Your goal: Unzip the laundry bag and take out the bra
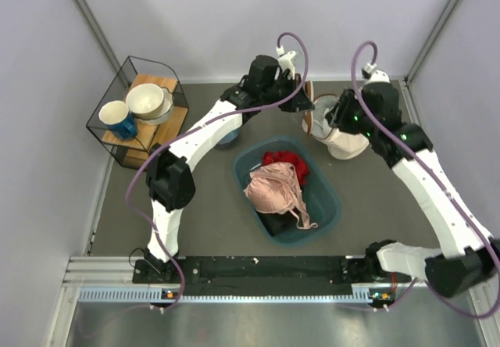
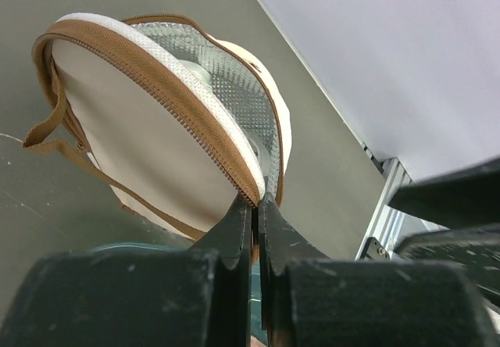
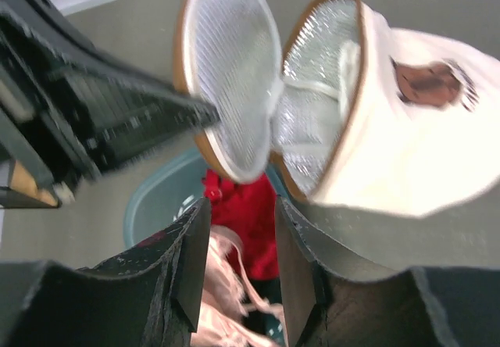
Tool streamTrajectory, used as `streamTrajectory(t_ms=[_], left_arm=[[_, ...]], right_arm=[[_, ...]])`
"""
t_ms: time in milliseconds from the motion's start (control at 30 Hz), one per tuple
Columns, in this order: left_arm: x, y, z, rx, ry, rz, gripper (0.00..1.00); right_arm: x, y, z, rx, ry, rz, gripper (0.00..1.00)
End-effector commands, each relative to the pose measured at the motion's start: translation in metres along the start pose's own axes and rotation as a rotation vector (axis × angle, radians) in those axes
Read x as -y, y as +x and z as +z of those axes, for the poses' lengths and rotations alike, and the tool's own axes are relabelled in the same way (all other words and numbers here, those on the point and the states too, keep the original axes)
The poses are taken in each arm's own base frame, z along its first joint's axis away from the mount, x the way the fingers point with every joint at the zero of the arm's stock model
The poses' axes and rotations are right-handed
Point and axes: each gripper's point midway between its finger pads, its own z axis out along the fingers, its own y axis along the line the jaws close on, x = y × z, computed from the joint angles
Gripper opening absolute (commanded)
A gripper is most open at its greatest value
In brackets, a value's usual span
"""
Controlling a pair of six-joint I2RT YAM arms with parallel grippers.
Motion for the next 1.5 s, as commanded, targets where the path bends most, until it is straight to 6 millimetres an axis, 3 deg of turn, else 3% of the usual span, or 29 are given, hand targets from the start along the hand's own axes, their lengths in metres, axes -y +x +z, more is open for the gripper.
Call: streamTrajectory(t_ms=[0,167,367,500,667,767,900,1067,1167,1200,1300,1333,1400,1433,1467], left_arm=[[0.037,-0.025,-0.023,0.046,0.079,0.059,0.00],[0.053,-0.034,-0.036,0.068,0.102,0.082,0.00],[0.069,-0.042,-0.040,0.077,0.164,0.072,0.00],[0.087,-0.056,-0.048,0.104,0.207,0.085,0.00],[0.104,-0.059,-0.061,0.106,0.252,0.102,0.00],[0.099,-0.048,-0.060,0.092,0.256,0.089,0.00],[0.074,-0.016,-0.048,0.036,0.219,0.039,0.00],[0.062,-0.004,-0.042,0.021,0.200,0.024,0.00],[0.061,-0.003,-0.039,0.018,0.204,0.018,0.00],[0.061,-0.004,-0.039,0.021,0.206,0.020,0.00],[0.058,-0.004,-0.038,0.021,0.199,0.017,0.00],[0.057,-0.004,-0.038,0.019,0.196,0.016,0.00],[0.052,-0.004,-0.039,0.022,0.184,0.012,0.00],[0.051,-0.005,-0.039,0.024,0.181,0.011,0.00],[0.047,-0.005,-0.039,0.025,0.173,0.009,0.00]], right_arm=[[-0.034,-0.035,0.028,0.006,-0.101,0.003,0.38],[-0.030,-0.043,0.065,-0.014,-0.076,0.037,0.38],[0.017,-0.003,0.114,-0.137,-0.012,0.152,0.37],[0.042,0.014,0.124,-0.165,0.071,0.143,0.37],[0.063,0.025,0.125,-0.185,0.144,0.123,0.38],[0.073,0.038,0.127,-0.209,0.181,0.110,0.45],[0.082,0.063,0.126,-0.267,0.193,0.110,0.58],[0.103,0.097,0.128,-0.338,0.261,0.096,0.80],[0.117,0.123,0.138,-0.404,0.303,0.090,0.82],[0.118,0.127,0.140,-0.415,0.304,0.090,0.81],[0.117,0.127,0.142,-0.419,0.296,0.091,0.62],[0.116,0.123,0.140,-0.404,0.292,0.090,0.44],[0.109,0.103,0.131,-0.344,0.279,0.087,0.23],[0.106,0.094,0.127,-0.316,0.268,0.083,0.04],[0.101,0.081,0.120,-0.280,0.256,0.084,0.00]])
